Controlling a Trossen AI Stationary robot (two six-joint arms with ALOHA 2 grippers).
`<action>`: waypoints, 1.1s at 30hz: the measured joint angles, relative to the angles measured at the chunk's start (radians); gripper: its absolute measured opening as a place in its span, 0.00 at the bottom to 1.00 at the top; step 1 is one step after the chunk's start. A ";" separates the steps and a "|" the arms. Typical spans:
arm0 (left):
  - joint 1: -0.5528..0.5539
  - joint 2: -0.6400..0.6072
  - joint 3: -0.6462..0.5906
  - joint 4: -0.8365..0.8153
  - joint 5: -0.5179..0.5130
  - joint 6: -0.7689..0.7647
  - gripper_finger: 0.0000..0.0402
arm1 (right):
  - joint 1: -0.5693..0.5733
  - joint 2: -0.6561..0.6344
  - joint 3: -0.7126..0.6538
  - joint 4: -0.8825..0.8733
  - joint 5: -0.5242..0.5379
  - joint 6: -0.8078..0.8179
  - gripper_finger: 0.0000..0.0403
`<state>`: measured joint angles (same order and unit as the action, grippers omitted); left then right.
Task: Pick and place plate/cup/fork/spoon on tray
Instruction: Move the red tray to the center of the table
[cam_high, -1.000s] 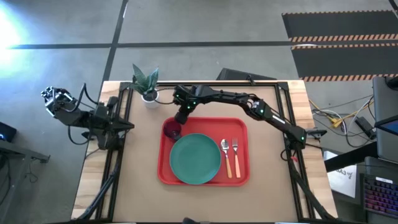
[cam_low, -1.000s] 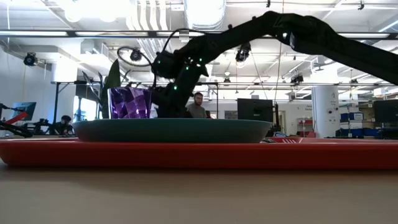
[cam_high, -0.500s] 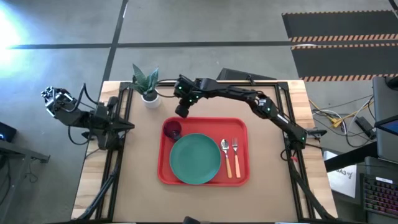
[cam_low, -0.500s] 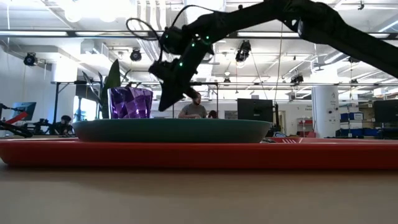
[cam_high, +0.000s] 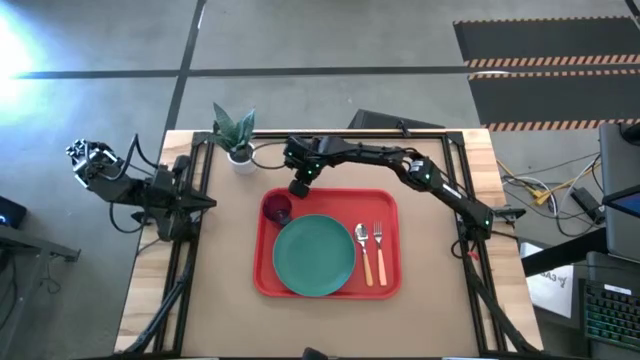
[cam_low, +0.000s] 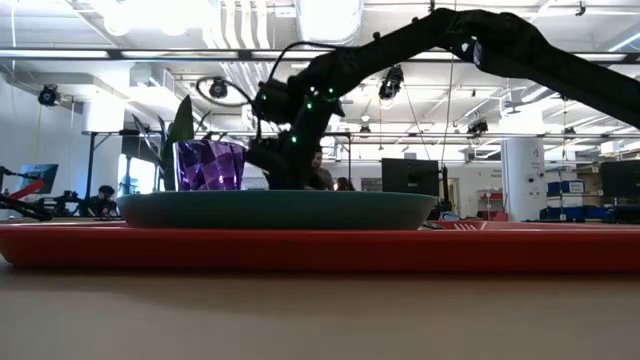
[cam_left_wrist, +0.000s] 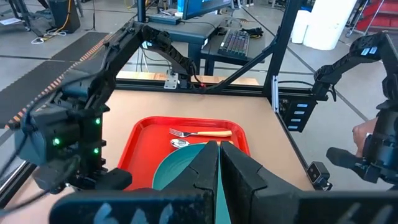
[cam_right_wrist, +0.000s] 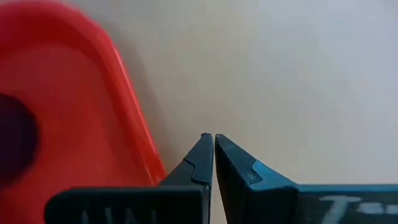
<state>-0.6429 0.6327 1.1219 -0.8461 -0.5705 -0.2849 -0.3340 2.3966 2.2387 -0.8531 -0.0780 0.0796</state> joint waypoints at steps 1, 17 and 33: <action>0.000 0.000 -0.001 0.000 0.000 0.000 0.00 | 0.000 0.000 -0.014 -0.001 0.000 0.004 0.02; 0.000 0.000 -0.003 0.000 0.000 0.000 0.00 | 0.034 0.001 -0.060 0.003 -0.001 0.038 0.02; 0.000 -0.008 -0.003 -0.007 0.023 0.002 0.00 | 0.021 -0.126 -0.061 -0.026 0.103 0.010 0.02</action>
<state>-0.6430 0.6249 1.1187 -0.8527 -0.5471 -0.2829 -0.3134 2.2703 2.1773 -0.8791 0.0251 0.0892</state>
